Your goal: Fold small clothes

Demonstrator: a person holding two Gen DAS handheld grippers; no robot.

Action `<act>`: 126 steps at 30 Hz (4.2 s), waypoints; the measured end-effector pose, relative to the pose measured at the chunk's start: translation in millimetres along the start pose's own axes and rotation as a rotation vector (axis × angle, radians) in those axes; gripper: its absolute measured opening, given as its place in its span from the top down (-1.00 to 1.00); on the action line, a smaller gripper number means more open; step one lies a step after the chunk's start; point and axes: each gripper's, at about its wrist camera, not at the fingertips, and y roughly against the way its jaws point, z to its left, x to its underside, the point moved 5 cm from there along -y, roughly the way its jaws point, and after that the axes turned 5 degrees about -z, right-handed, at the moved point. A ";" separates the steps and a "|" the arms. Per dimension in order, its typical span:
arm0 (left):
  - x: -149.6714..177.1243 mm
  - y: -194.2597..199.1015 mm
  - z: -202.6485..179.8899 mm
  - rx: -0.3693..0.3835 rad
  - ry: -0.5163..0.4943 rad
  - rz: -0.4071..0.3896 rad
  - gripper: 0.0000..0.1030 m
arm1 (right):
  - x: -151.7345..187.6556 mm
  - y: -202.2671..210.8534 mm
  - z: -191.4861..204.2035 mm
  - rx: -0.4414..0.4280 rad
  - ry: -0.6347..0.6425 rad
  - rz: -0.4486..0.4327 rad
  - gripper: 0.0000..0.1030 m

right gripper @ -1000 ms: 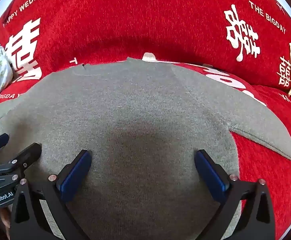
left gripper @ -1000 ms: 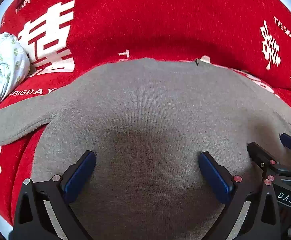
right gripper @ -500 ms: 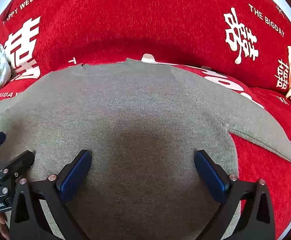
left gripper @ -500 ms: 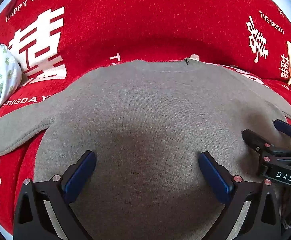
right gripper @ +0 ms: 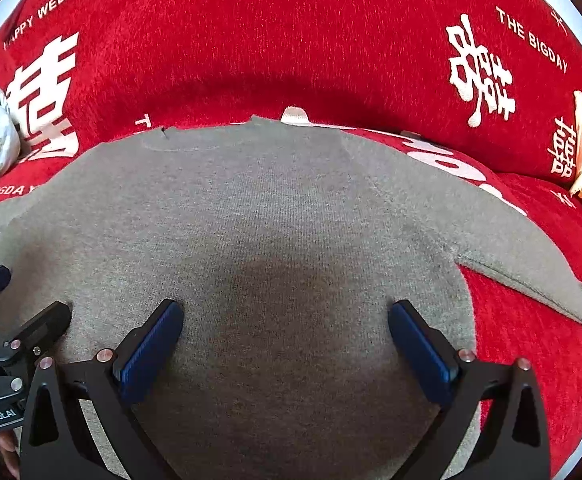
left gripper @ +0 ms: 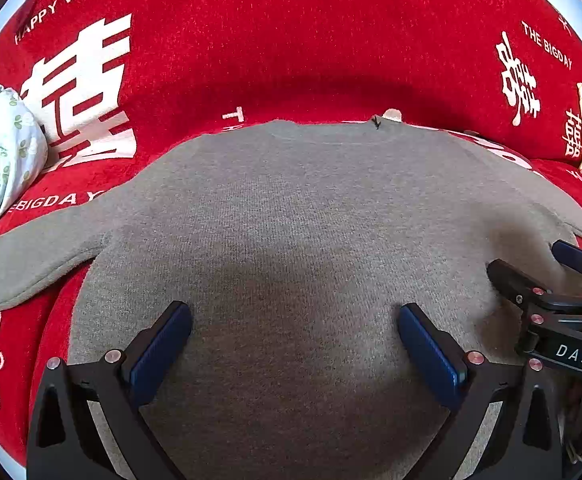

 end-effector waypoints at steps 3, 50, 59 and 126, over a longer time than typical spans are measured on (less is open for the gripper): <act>-0.5 -0.6 0.2 -0.004 0.004 0.012 -1.00 | -0.3 -0.4 -0.4 -0.002 -0.006 0.006 -1.00; -51.7 -0.9 -45.4 -0.090 -0.010 0.214 -1.00 | -34.4 24.4 -86.3 -0.036 -0.240 0.065 -1.00; -58.1 -4.1 -81.9 -0.072 -0.083 0.205 -1.00 | -23.9 22.7 -137.0 0.040 -0.283 0.064 -1.00; -82.4 -67.4 -261.0 0.012 -0.319 0.207 -1.00 | 41.0 -16.6 -429.5 0.210 -0.762 0.073 0.85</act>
